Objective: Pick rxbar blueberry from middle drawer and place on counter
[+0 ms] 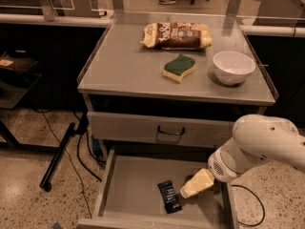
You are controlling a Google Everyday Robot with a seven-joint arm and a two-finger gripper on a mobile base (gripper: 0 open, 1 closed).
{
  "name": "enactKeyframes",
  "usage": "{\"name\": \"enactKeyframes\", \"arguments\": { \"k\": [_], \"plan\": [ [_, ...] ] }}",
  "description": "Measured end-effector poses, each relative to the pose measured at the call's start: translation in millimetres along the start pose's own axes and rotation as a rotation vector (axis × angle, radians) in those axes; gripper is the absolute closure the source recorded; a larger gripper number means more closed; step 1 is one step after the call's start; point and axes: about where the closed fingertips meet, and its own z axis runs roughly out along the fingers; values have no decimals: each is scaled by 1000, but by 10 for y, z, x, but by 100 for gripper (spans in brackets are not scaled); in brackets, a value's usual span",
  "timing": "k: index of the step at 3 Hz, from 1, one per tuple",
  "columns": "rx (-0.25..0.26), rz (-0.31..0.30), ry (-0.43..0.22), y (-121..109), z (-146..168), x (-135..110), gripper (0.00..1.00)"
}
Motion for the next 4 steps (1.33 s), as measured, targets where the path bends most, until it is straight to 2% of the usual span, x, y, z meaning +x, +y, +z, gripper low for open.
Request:
{"name": "enactKeyframes", "arguments": {
  "k": [1, 2, 3, 4],
  "plan": [
    [-41, 87, -47, 43, 410, -67, 0],
    [-54, 176, -118, -18, 685, -185, 0],
    [-62, 185, -115, -5, 734, -154, 0],
    [-123, 251, -86, 99, 1110, 87, 0]
  ]
}}
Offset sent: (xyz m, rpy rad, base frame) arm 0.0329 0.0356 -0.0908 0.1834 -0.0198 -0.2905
